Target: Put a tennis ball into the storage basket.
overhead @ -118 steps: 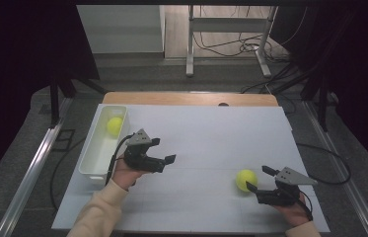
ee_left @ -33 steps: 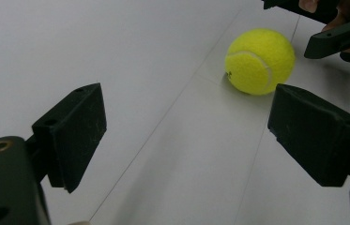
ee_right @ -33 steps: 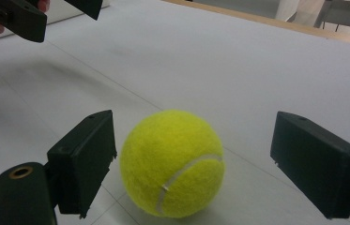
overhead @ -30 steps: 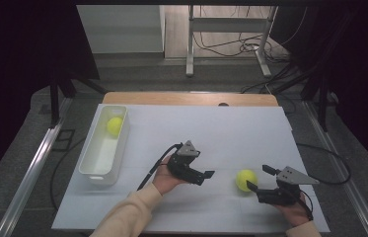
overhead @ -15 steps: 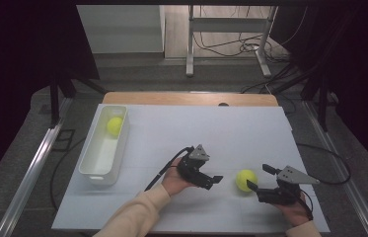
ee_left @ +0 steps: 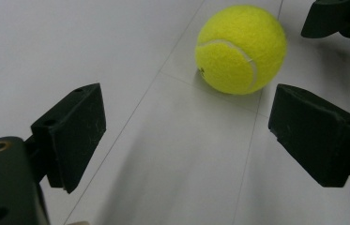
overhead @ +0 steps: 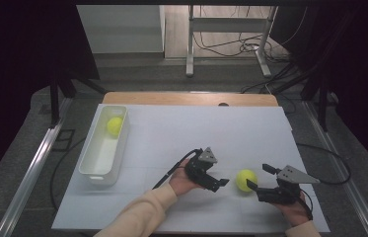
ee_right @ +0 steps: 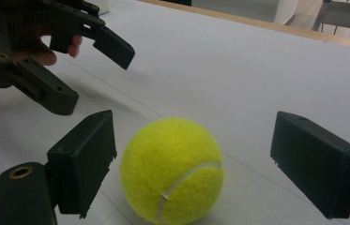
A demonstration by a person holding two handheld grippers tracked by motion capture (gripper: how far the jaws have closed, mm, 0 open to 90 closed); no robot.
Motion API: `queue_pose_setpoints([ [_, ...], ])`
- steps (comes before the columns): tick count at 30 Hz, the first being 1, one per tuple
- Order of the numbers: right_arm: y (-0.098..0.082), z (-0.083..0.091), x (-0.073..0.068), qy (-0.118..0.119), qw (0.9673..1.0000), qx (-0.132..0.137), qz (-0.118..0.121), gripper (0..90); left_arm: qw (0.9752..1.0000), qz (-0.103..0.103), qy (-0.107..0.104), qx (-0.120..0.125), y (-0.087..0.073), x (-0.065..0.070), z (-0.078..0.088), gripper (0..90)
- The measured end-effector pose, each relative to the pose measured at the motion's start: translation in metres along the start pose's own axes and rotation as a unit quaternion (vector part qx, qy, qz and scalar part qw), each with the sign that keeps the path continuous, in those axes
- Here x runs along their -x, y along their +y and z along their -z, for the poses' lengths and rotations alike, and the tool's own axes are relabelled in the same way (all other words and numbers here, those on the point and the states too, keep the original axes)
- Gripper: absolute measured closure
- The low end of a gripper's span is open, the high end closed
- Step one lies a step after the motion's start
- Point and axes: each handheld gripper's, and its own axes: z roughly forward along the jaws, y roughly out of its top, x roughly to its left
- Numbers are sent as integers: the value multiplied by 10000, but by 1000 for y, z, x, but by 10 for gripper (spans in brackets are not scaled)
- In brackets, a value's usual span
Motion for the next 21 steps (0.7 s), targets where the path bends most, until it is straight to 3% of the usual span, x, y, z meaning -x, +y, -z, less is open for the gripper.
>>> queue_pose_setpoints([
  [7, 0, 1, 2, -14, 9999, 8, -107, 149, 9999, -44, -73, -68, 2, 0, -8, 118],
  [8, 0, 0, 2, -18, 9999, 4, -104, 149, 10000, 37, -77, -24, 2, 2, -10, 116],
  [11, 0, 0, 2, -23, 9999, 8, -105, 149, 9999, -13, -90, -87, 3, 1, -11, 109],
  [15, 0, 1, 2, -30, 9999, 7, -98, 149, 9999, 93, -118, -47, 3, 2, -14, 107],
  [21, 1, 1, 3, -33, 9999, 22, -110, 149, 9998, 10, -176, -128, 5, 4, -19, 103],
])
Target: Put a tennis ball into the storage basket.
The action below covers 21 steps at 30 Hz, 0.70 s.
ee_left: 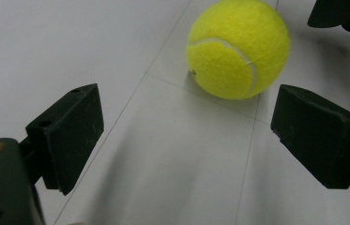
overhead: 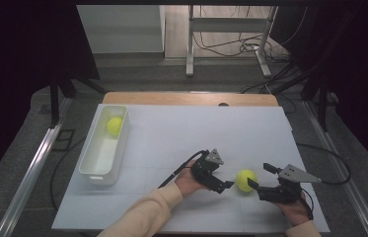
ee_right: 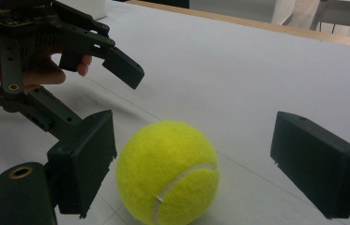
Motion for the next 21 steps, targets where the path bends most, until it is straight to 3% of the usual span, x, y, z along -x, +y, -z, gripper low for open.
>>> queue_pose_setpoints([
  [21, 1, 0, 1, -43, 10000, 33, -51, 149, 9994, -160, -312, 70, 10, 13, -17, 79],
])
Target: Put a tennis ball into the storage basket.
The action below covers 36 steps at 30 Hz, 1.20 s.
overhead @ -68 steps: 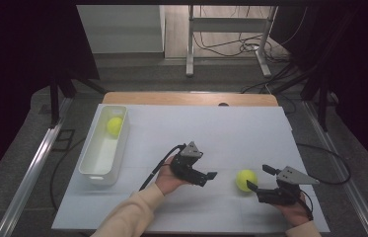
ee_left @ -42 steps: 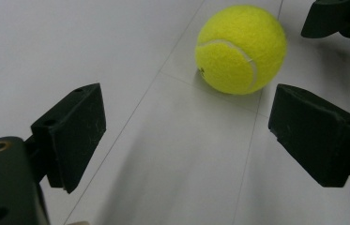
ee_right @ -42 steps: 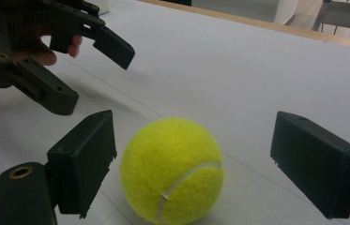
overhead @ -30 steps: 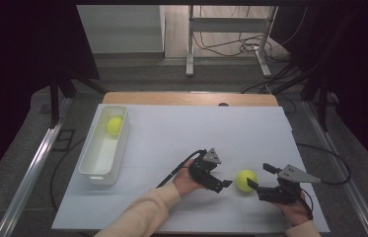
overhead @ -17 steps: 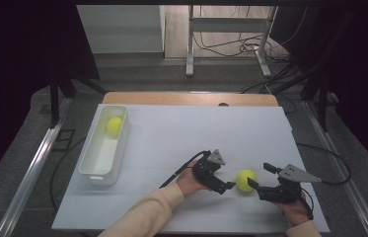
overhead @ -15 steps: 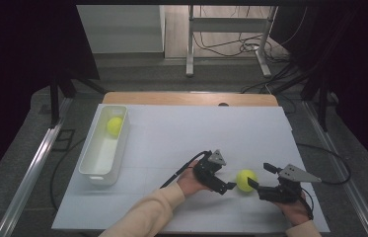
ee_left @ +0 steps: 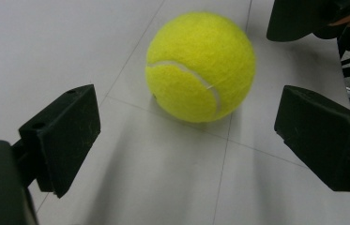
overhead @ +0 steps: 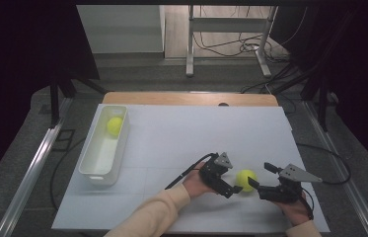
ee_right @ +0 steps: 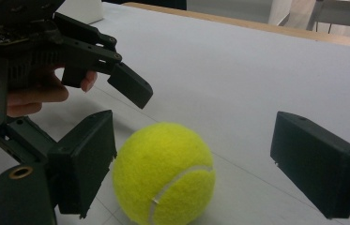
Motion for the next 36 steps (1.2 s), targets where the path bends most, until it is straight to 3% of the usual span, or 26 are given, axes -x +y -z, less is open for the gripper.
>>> queue_pose_setpoints([
  [18, 0, 1, 1, -26, 10000, 31, -31, 149, 9997, -128, -150, -121, 6, 1, -17, 74],
  [36, 0, 1, 2, -43, 10000, 20, -37, 149, 9993, -224, -140, -247, 16, 3, -38, 87],
])
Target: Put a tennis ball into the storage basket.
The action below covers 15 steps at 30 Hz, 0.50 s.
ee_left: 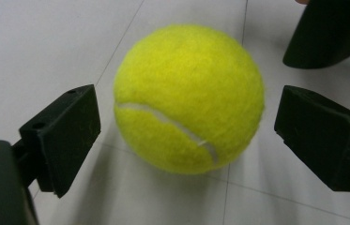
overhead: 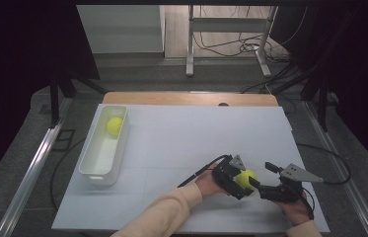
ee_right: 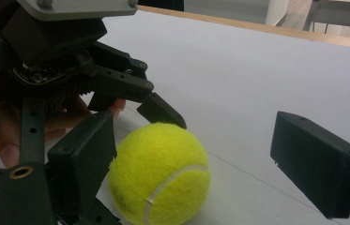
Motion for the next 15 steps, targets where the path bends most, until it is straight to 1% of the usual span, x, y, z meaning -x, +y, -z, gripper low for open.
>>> queue_pose_setpoints([
  [2, 0, 0, 0, 0, 10000, -2, -5, 149, 10000, -29, 48, -45, 1, 0, -1, 98],
  [5, 0, 0, 0, -1, 10000, -2, -5, 149, 10000, -38, 64, -38, 1, -1, -3, 131],
  [8, 0, 0, 0, -1, 10000, -4, -6, 150, 9999, -67, 80, -14, 0, -1, -3, 182],
  [10, 0, 0, 0, 6, 10000, 4, -14, 149, 9999, -109, 64, 29, 0, 0, -3, 239],
  [13, -1, 0, 1, -3, 10000, -11, -5, 149, 9998, -197, 90, 10, 1, 1, -3, 257],
  [15, -1, 0, 1, 2, 10000, -2, -9, 150, 9998, -183, 79, 11, 1, 0, -2, 260],
])
